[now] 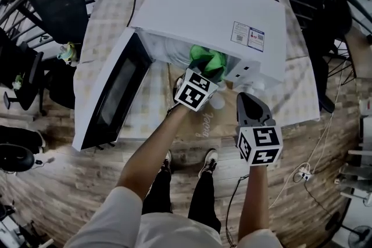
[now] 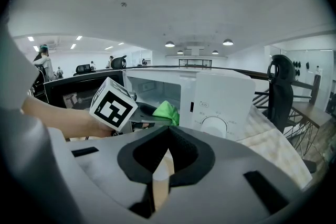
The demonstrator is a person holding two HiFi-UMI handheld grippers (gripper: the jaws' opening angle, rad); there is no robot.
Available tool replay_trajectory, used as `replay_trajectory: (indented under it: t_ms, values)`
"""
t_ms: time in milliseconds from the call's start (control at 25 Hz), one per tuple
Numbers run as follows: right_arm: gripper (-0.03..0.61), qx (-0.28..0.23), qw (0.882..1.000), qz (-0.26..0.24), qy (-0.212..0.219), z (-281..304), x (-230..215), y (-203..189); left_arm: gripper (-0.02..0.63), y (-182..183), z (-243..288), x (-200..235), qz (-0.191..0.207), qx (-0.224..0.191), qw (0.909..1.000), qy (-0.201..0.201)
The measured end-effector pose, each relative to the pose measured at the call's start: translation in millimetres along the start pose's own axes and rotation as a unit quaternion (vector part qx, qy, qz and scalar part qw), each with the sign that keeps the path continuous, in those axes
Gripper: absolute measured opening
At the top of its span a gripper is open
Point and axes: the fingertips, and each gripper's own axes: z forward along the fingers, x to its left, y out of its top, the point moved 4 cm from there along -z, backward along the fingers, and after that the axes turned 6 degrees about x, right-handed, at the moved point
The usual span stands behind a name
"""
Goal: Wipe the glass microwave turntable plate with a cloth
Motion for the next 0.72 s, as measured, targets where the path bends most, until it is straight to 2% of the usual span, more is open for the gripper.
replay_trajectory:
  t_ms: [80,200,280,360,440,560,720]
  values:
    - [0.014,-0.001,1.000,-0.001,0.000,-2.1,-0.3,-0.5,0.138,7.2,-11.2,9.6,-0.003,-0.028,0.9993,0.024]
    - [0.014,0.000,1.000,-0.002,0.000,-3.7,-1.3,-1.4,0.140,14.4,-26.5,44.7,0.005,-0.054,0.9940,0.095]
    - [0.014,0.001,1.000,-0.005,0.003,-3.6,0.4,-3.5,0.140,13.6,-31.2,76.4,0.010,-0.044,0.9872,0.153]
    - [0.014,0.004,1.000,-0.008,0.006,-3.5,1.7,-7.0,0.140,10.8,-29.1,107.2,0.013,-0.016,0.9793,0.202]
    - [0.014,0.008,1.000,-0.008,0.007,-4.6,1.4,-12.4,0.140,5.6,-21.1,129.2,0.022,0.018,0.9730,0.229]
    - [0.014,0.012,1.000,-0.003,0.002,-6.4,-1.4,-19.9,0.141,-2.7,-7.0,142.8,0.027,0.062,0.9734,0.219]
    - [0.014,0.004,1.000,0.006,0.004,-10.7,-4.6,-19.6,0.141,-5.2,1.7,135.3,0.034,0.074,0.9800,0.182]
